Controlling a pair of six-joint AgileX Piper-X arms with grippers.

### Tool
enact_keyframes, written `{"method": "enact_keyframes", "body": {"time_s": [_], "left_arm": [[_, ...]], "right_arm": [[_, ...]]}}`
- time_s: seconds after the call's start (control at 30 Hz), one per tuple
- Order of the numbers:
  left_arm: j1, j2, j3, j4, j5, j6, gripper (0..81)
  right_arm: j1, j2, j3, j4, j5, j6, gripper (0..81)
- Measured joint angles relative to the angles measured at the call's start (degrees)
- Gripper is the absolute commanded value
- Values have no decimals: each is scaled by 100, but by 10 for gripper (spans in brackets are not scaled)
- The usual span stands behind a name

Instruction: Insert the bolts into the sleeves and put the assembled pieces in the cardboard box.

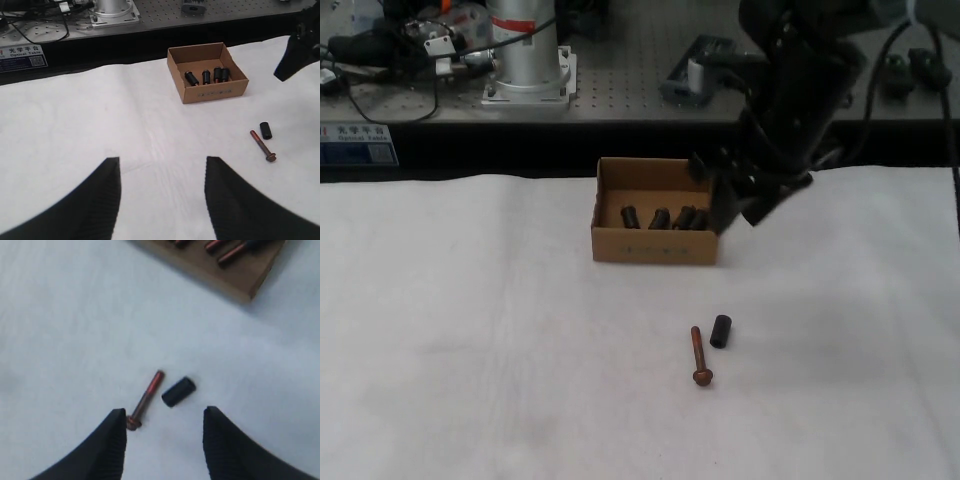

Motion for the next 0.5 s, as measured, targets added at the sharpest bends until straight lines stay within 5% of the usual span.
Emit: {"method": "enact_keyframes", "body": {"time_s": [0.3, 0.5], "left_arm": [[0, 0, 0, 0, 122, 0, 377], [0, 0, 0, 0, 143, 0, 377]], "right_arm": [[397, -1760, 2309, -400, 39, 64, 358], [743, -3468, 3861, -939, 39, 789, 358]]}}
